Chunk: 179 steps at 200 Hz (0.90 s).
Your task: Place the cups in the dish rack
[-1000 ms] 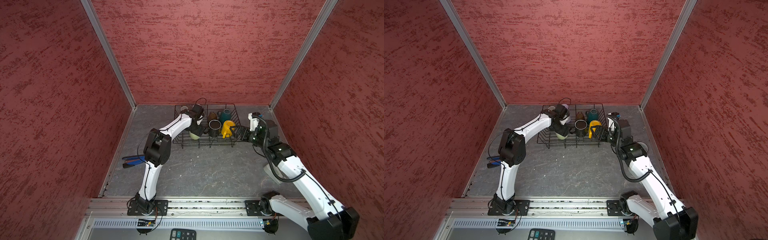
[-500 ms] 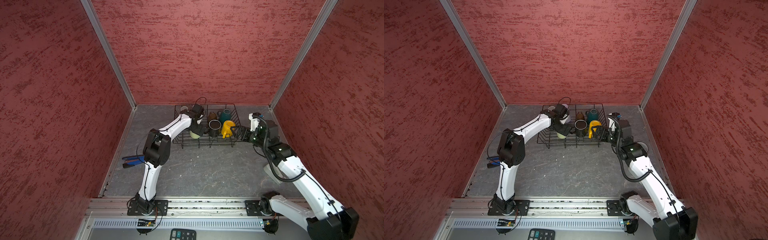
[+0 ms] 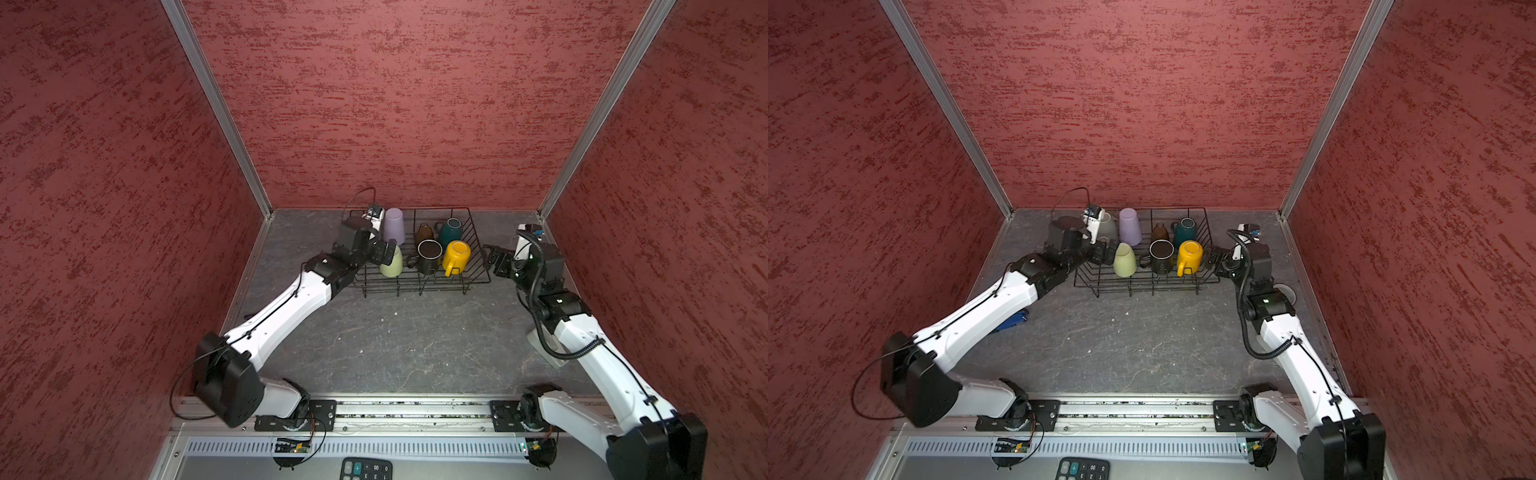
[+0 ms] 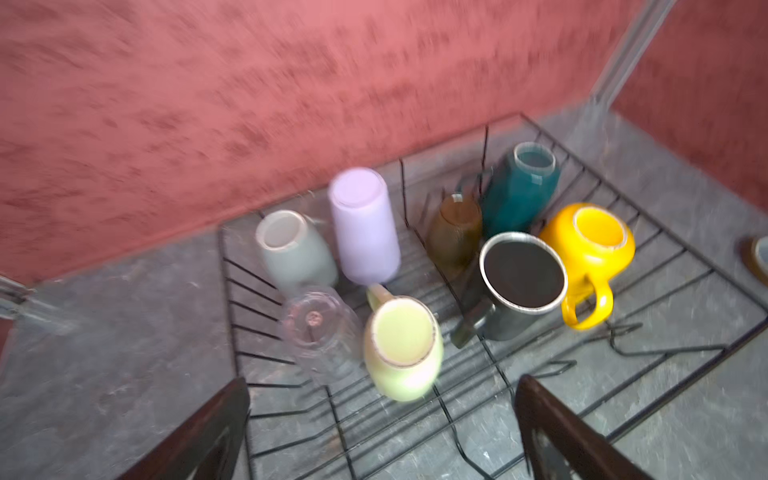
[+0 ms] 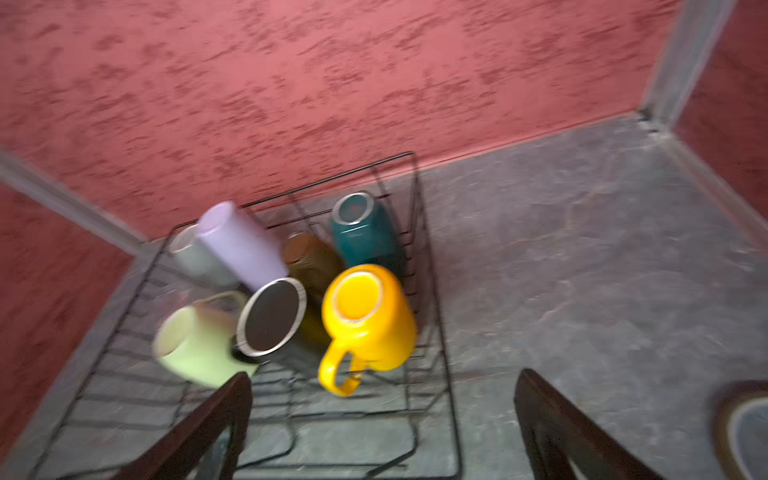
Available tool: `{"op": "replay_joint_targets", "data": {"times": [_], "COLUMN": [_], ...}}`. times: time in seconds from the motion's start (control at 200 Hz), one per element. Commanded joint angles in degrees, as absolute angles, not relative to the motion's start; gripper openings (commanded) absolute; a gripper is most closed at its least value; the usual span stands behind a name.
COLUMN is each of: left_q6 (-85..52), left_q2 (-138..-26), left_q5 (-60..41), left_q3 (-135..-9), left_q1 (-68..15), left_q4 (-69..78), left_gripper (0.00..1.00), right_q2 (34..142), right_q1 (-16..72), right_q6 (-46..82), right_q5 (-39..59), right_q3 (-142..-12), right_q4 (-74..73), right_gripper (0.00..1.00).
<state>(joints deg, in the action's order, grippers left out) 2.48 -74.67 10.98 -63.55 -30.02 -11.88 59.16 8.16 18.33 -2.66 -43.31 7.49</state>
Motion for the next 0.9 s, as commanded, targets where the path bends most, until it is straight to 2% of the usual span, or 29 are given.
{"op": "replay_joint_targets", "data": {"times": [0.0, 0.15, 0.26, 0.396, 0.476, 0.581, 0.751, 0.892], "left_q6": [2.2, -3.9, -1.0, -2.9, -2.7, -2.4, -0.1, 3.0], "left_q2": [-67.9, -60.2, -55.5, -53.7, -55.5, -61.3, -70.0, -78.4], "left_q5": [14.1, 12.4, 13.2, 14.8, 14.8, 14.8, 13.7, 13.2], "left_q3": [-54.0, -40.9, -26.5, -20.0, -16.0, -11.5, -13.8, -18.1], "left_q1": [-25.9, -15.1, -12.6, -8.9, -7.1, -5.7, -5.1, -5.3], "left_q4": [2.1, 7.1, 22.1, 23.1, 27.8, 38.2, 46.3, 49.8], "left_gripper": [1.0, 1.0, 1.0, 1.0, 1.0, 1.0, 1.0, 1.0], "right_q2": [59.8, 61.2, 65.5, 73.8, 77.9, 81.3, 89.5, 88.7], "right_q1": [4.9, 3.0, 1.4, -0.3, -1.3, -1.5, -1.5, -1.6], "right_q6": [14.8, 9.8, 7.9, 4.5, 3.1, 2.1, 1.4, 1.3], "right_q5": [-12.1, -16.3, -14.8, -15.7, -12.8, -9.2, -7.4, -6.8], "right_q3": [-35.5, -26.8, -23.0, -20.0, -17.3, -15.9, -13.2, -14.3], "right_q4": [-3.3, -21.1, -34.4, -47.2, -56.1, -61.0, -73.3, -69.8], "right_gripper": [0.99, 0.99, 0.99, 0.99, 0.99, 0.99, 0.99, 0.99]}}
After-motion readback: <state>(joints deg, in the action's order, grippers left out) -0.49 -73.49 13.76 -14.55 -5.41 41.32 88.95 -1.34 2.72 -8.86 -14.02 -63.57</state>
